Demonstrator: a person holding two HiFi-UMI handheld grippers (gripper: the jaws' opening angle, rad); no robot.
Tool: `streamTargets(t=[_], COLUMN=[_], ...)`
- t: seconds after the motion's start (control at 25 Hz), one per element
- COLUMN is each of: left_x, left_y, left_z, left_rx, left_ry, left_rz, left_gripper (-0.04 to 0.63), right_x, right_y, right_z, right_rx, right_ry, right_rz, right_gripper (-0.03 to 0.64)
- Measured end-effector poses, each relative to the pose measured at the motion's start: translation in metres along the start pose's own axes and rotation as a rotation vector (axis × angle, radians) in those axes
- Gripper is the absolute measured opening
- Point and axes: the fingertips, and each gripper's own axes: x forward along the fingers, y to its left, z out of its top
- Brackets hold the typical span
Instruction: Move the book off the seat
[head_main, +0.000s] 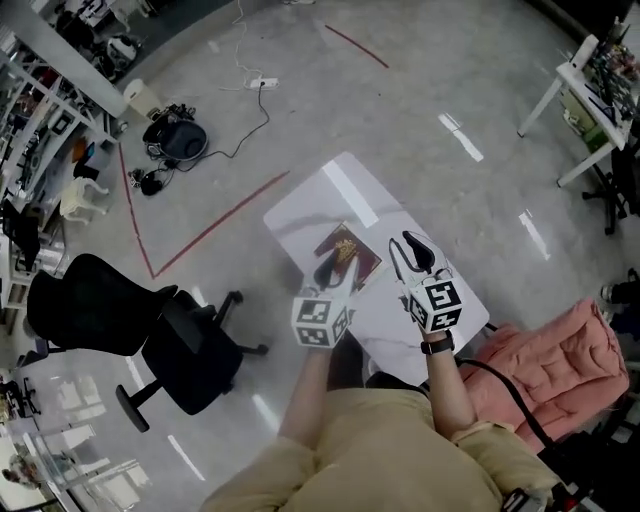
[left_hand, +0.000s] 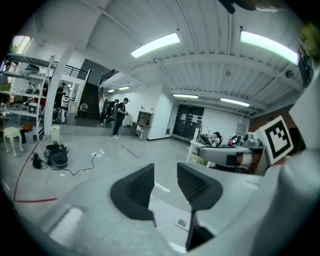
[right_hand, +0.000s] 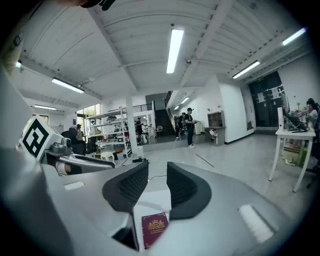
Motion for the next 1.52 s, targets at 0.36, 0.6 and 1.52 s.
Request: streamTargets(t=[0.36,0.6,1.52], left_x=[-0.053,-0.071,-0.101], left_y=[-0.128,-0.198,-0.313], left_z=[0.064,0.077,0.043], left_rx=[0.087,0.156,0.213], left_ry=[-0.134,-0.172,-0.188], left_rz=[-0.117,-0.231,-0.432], left_gripper=[0.1,0.057,0.002], right_x=[-0.152,-0.23,-0.38], right_y=[0.0,-0.006,-0.023], right_z=[0.059,0.061,0.046], right_rx=[-0.007,0.065,0.039], right_ry=[-0.13,-0.174,-0.265], right_rz=[-0.111,-0.236,-0.514], right_gripper=[0.079,0.009,0.006])
